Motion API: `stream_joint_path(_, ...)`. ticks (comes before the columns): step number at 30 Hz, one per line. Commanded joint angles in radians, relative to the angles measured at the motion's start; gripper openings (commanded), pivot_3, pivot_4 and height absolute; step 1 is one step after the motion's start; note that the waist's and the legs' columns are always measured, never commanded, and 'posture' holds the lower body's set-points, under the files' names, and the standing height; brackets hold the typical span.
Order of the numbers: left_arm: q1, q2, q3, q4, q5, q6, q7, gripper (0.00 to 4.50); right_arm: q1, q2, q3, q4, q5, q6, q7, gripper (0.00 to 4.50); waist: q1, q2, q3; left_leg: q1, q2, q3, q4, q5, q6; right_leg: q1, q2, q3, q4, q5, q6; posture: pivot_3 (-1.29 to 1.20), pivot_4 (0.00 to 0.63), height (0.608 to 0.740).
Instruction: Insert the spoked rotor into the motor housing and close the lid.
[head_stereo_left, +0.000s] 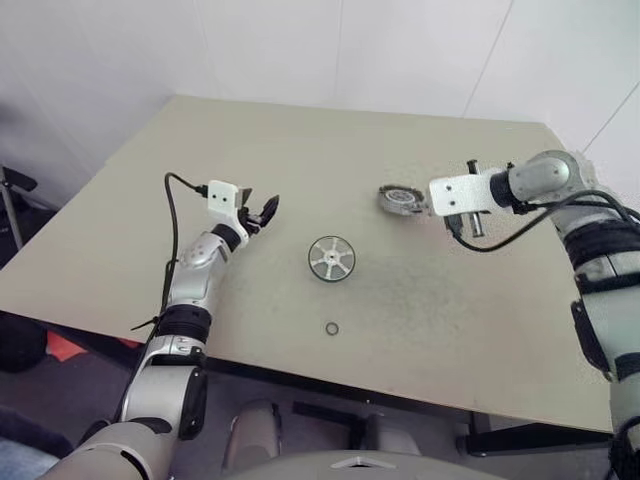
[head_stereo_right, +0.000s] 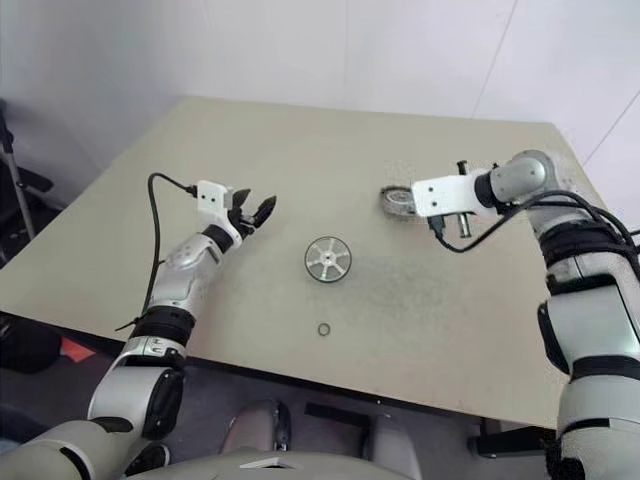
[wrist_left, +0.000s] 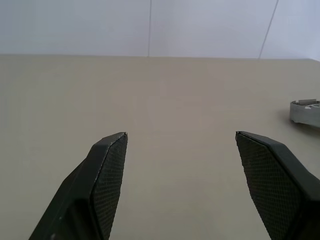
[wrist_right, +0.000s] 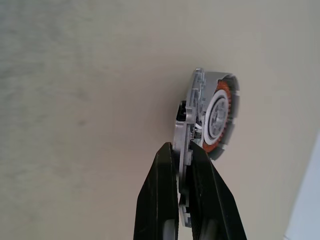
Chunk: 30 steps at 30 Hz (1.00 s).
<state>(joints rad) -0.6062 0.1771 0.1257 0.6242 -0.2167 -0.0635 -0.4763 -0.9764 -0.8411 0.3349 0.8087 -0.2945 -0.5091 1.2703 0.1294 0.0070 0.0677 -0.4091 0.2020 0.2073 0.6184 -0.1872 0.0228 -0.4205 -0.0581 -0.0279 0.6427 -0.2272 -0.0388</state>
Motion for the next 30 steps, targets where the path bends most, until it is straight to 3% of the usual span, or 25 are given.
stream_joint_path(1, -0.018, 0.003, 0.002, -0.011, -0.002, -0.019, -0.004, 3.69, 0.105, -0.073, -0.059, -0.279, 0.146, 0.117, 0.141, 0.05, 0.002, 0.000, 0.000, 0.000, 0.000, 0.000, 0.000, 0.000, 0.000, 0.000, 0.000, 0.000, 0.000, 0.000, 0.000, 0.00, 0.000, 0.740)
stream_joint_path(6, -0.025, -0.002, -0.003, 0.006, 0.001, -0.022, -0.010, 3.69, 0.318, -0.141, -0.076, -0.582, 0.237, 0.271, 0.216, 0.05, 0.008, 0.000, 0.000, 0.002, 0.000, -0.001, 0.000, 0.000, 0.000, 0.002, 0.000, 0.000, 0.000, 0.000, 0.000, 0.00, 0.000, 0.740)
stream_joint_path(11, -0.027, 0.002, -0.005, 0.010, 0.001, -0.021, -0.017, 3.69, 0.403, -0.195, -0.110, -0.722, 0.278, 0.339, 0.225, 0.05, 0.009, 0.000, 0.000, 0.007, 0.001, -0.001, 0.000, -0.002, -0.003, 0.007, 0.000, -0.001, -0.001, 0.000, 0.000, 0.00, 0.000, 0.740)
stream_joint_path(30, -0.017, -0.011, -0.009, 0.027, 0.005, -0.027, -0.022, 3.69, 0.432, -0.351, -0.169, -0.809, 0.342, 0.344, 0.275, 0.05, 0.022, 0.000, 0.000, 0.010, 0.000, -0.002, 0.000, -0.001, -0.003, 0.012, 0.000, -0.001, -0.002, 0.000, 0.001, 0.00, 0.000, 0.740)
